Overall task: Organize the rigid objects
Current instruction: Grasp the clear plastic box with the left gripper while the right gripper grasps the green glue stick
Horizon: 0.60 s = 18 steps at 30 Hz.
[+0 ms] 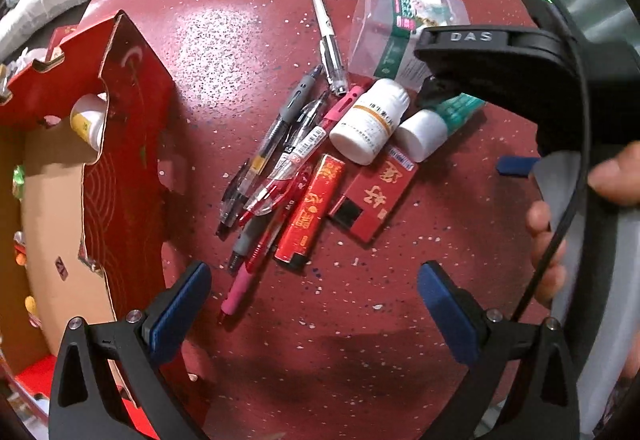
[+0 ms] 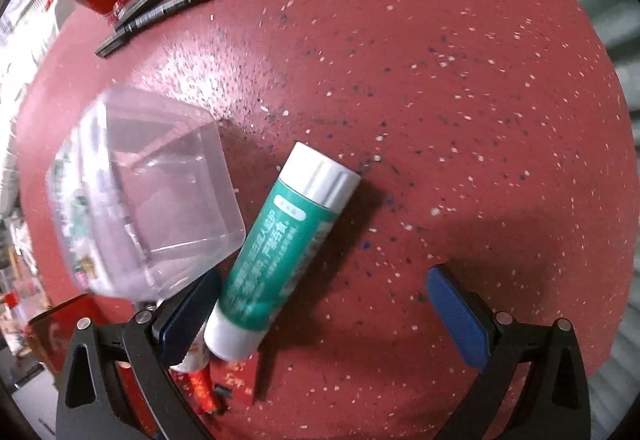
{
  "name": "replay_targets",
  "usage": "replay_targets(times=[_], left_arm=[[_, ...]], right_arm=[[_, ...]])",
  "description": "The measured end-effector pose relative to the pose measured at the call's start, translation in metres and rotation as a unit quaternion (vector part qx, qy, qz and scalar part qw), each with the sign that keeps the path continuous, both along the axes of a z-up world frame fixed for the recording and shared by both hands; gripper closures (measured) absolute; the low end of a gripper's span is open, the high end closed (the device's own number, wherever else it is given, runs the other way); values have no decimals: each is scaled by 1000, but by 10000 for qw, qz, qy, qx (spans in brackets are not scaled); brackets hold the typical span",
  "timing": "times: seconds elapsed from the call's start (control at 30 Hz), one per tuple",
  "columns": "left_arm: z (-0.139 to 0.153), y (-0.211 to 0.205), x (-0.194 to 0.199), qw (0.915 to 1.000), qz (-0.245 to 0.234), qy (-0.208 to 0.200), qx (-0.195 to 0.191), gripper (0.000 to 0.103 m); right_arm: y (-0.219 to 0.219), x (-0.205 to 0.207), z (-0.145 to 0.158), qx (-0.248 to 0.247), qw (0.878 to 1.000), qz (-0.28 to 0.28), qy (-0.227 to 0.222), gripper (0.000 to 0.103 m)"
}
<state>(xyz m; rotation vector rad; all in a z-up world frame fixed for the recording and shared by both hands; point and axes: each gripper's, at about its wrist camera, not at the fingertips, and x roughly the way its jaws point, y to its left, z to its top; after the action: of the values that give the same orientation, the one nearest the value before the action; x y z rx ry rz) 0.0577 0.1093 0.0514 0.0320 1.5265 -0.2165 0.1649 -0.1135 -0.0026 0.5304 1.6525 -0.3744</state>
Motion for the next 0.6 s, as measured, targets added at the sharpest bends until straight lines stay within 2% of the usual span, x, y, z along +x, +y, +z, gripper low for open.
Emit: replay_targets(times=[0.17, 0.3, 0.47, 0.53, 0.6], left_arm=[[5, -5, 10, 9999, -86, -66, -10, 0], [23, -14, 30, 9994, -14, -335, -18, 0], [47, -27, 69, 9974, 221, -665, -194, 0], [50, -38, 87, 9963, 317, -760, -228, 0], [53, -49, 101, 9954, 361, -831, -299, 0]], right_arm=[[-9, -10, 0, -111, 9994, 302, 106, 0], [-39, -35, -5, -265, 9981, 373, 417, 4], [-56, -46, -3, -190, 9985, 463, 217, 6], [-56, -46, -4, -285, 9961, 831, 86, 18], [-52, -41, -1, -404, 9919, 1205, -34, 22]])
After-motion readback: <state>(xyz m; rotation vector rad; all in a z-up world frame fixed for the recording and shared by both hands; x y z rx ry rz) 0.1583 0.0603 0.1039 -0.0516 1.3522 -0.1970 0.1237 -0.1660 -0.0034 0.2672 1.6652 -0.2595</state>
